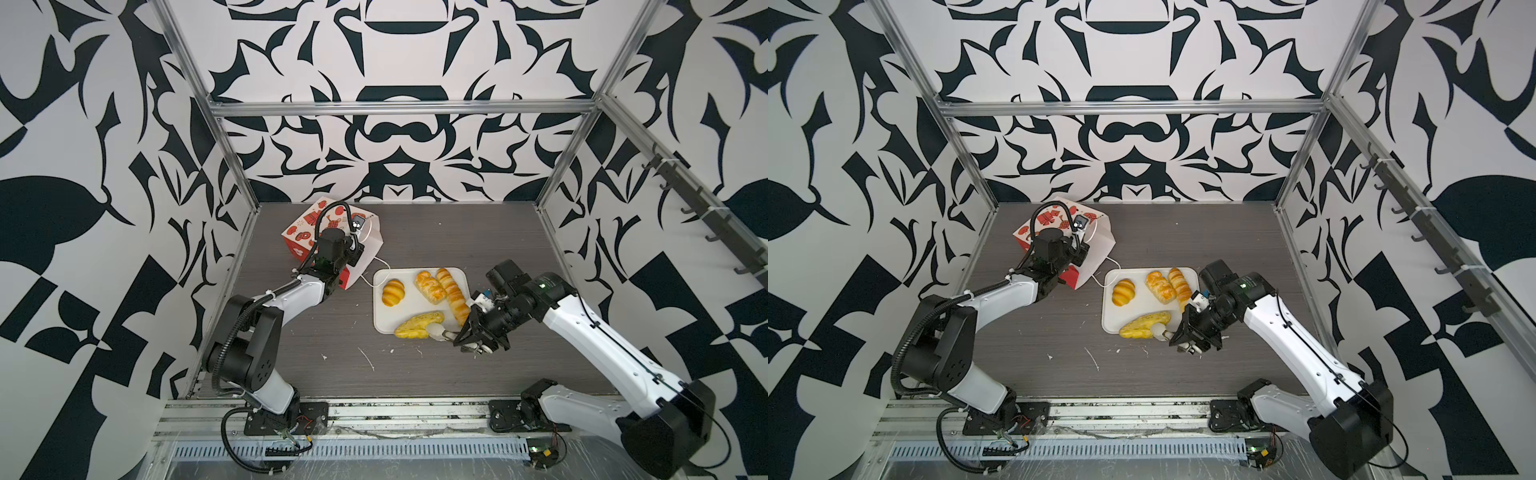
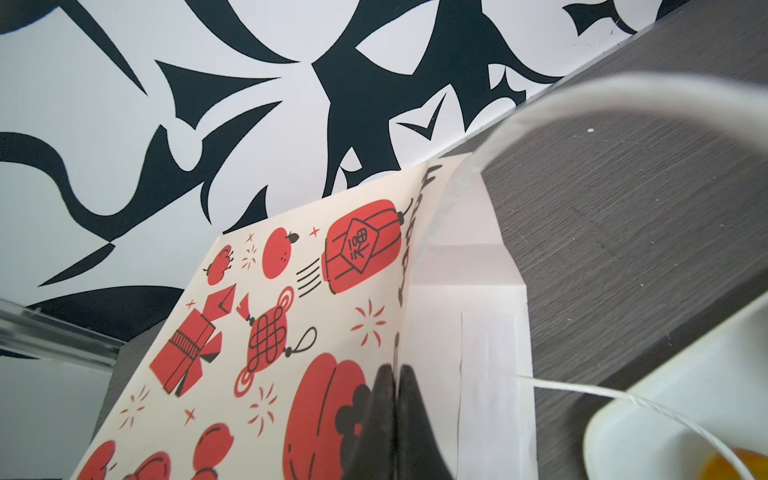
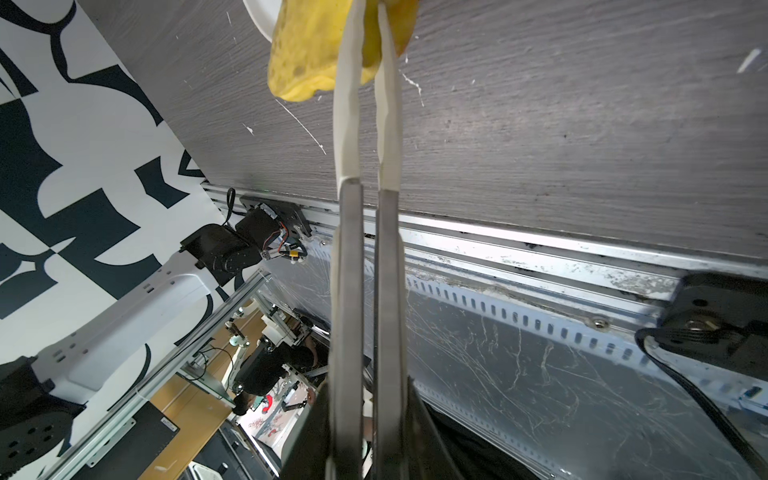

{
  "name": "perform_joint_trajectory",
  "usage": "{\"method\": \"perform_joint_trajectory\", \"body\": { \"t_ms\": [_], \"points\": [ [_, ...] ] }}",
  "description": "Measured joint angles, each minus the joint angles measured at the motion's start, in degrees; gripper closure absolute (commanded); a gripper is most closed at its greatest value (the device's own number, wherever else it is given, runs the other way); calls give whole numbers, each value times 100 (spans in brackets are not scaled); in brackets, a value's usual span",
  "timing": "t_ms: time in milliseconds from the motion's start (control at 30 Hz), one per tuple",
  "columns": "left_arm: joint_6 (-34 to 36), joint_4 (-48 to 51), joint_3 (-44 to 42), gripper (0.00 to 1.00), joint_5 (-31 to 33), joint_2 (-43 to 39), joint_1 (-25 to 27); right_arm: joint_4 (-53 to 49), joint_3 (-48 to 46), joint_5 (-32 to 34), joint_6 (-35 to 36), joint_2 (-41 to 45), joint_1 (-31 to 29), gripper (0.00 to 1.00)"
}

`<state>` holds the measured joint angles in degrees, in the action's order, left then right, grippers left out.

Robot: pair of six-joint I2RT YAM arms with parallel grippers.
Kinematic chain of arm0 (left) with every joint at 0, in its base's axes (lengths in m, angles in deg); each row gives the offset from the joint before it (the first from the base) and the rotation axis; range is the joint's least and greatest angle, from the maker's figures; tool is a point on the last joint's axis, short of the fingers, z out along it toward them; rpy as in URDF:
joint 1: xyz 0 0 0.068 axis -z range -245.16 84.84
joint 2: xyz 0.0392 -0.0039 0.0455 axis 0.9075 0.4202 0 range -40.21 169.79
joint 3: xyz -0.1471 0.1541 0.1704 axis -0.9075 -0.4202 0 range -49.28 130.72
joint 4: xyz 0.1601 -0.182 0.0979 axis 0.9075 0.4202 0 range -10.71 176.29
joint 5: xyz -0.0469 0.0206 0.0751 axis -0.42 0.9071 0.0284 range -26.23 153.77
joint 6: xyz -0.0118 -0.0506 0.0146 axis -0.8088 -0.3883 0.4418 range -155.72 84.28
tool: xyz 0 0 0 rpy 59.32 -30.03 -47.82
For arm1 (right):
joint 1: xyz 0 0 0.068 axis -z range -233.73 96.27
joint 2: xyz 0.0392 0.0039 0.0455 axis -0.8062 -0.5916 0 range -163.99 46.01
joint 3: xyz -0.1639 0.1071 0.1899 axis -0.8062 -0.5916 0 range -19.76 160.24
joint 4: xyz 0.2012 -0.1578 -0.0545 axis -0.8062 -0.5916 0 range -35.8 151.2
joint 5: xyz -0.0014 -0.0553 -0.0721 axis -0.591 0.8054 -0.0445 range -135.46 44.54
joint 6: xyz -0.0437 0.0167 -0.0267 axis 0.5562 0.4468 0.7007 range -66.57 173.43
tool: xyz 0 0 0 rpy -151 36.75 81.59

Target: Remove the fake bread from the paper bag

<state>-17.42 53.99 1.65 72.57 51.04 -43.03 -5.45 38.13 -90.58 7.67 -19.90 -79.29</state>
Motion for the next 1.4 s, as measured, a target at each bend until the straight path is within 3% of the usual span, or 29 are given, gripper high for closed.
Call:
{"method": "perform_joint_trajectory", "body": {
  "t_ms": [167, 400, 567, 1400],
  "points": [
    [-2, -22, 0, 100, -46, 0, 0, -44, 39, -186, 46, -221, 247, 94],
    [-2, -20, 0, 100, -111, 0, 0, -173, 197, -354, 234, -496, 463, 76],
    [-2, -17, 0, 100, -118, 0, 0, -212, 282, -398, 291, -573, 595, 69],
    [0, 70, 0, 100, -116, -33, 0, 739, 345, -702, 20, -621, 798, 63]
  ]
}}
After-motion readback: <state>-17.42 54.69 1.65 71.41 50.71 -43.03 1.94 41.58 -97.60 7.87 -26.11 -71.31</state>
